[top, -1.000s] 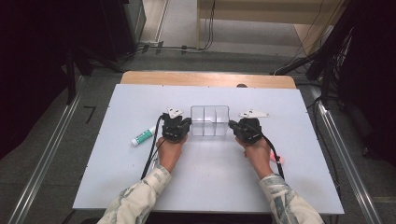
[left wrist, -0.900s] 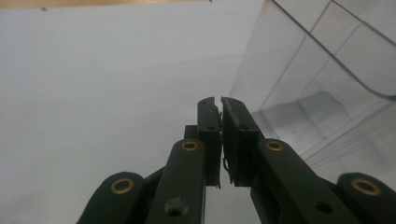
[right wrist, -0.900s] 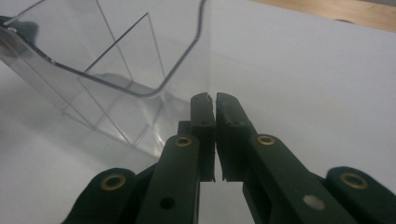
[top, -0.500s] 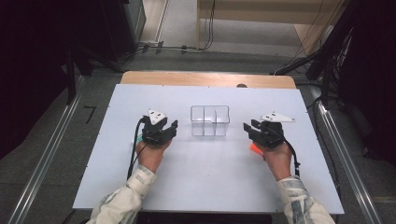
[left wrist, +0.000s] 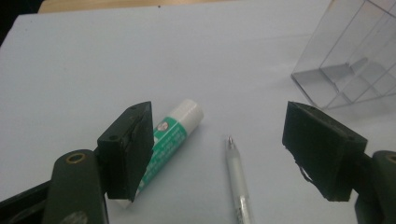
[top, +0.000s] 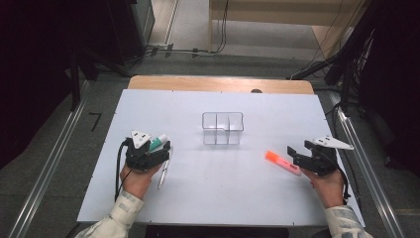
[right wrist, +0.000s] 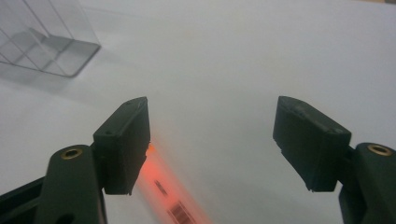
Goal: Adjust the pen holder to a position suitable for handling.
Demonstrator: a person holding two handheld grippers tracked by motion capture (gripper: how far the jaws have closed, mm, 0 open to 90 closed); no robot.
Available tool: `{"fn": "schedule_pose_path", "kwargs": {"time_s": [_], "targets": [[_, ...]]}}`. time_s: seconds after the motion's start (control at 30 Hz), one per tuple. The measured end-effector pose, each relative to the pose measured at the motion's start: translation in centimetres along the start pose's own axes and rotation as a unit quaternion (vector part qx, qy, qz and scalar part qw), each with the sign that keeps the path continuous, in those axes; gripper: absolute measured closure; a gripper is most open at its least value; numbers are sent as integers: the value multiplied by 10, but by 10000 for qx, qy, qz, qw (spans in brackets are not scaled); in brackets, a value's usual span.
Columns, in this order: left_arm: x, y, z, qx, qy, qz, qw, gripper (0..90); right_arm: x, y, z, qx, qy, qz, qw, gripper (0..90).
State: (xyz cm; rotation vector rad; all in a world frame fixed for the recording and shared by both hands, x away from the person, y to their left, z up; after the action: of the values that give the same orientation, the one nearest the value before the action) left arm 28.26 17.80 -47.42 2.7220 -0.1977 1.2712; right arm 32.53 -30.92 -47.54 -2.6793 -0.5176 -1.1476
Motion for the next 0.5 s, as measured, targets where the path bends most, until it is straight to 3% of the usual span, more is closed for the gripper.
{"fn": "schedule_pose_path", "kwargs": {"time_s": [0.2,0.5], "targets": [[-5,-4,-6,-7,-73,-29,10000,240,-11,13,-10,-54,-73,296,9995,254],[-10,-3,-6,-33,-148,-16,9999,241,-11,11,-9,-88,-88,264,9996,254]]}}
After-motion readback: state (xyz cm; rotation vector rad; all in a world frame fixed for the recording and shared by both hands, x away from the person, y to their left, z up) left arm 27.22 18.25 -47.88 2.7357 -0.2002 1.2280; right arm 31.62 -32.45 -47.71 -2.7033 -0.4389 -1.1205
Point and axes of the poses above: each handheld gripper's, and its own axes: z roughly forward along the jaws, x roughly out of its top, y roughly to its right, the point moved 2 cm from there along z, roughly forward along the jaws, and after that the axes turned 7 degrees about -y, right-handed, at the moved point
